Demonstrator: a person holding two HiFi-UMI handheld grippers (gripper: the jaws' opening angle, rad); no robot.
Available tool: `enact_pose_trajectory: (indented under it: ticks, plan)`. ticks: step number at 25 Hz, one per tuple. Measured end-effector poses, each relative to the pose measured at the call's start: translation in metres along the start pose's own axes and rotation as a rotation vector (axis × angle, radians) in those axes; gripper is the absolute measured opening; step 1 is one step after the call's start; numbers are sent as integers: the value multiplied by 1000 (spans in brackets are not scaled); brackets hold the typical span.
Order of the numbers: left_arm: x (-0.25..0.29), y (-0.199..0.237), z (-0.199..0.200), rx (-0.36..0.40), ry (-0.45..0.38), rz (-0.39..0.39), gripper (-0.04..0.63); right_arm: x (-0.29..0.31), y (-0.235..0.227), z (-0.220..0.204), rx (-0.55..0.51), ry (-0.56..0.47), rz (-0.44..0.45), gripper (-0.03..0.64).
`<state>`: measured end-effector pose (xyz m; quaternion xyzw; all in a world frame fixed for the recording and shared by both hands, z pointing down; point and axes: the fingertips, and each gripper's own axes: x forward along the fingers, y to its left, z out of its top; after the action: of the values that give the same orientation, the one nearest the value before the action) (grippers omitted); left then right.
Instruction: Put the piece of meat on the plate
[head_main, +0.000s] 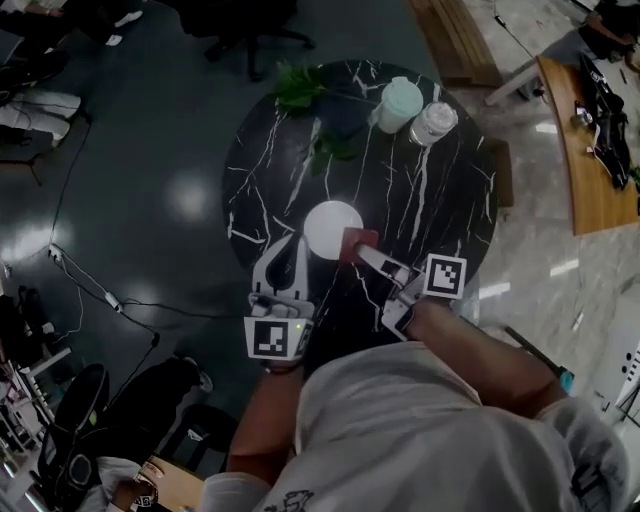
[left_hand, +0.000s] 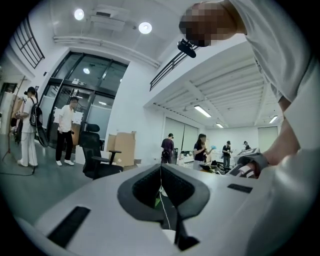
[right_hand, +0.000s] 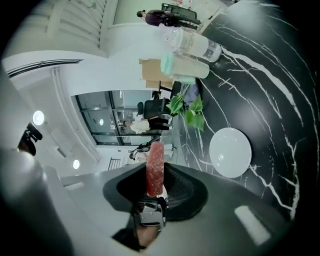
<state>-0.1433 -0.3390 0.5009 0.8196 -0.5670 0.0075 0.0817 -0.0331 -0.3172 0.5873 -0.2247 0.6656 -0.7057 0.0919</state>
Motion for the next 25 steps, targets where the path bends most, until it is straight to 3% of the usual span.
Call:
enact_pose_trajectory:
  ticks: [2, 6, 15, 25]
  plan:
    - [10, 10, -15, -10, -9, -3, 8, 10, -14, 6, -10, -1, -19, 91]
    - [26, 24, -60, 4, 87, -43, 8, 35, -43, 9, -22, 23, -55, 91]
    - [35, 36, -131, -46, 178, -72, 8, 68, -108, 1, -58, 80, -168, 91]
    - [45, 60, -177, -106, 185, -72, 8, 97, -160, 0, -36, 85, -259, 92]
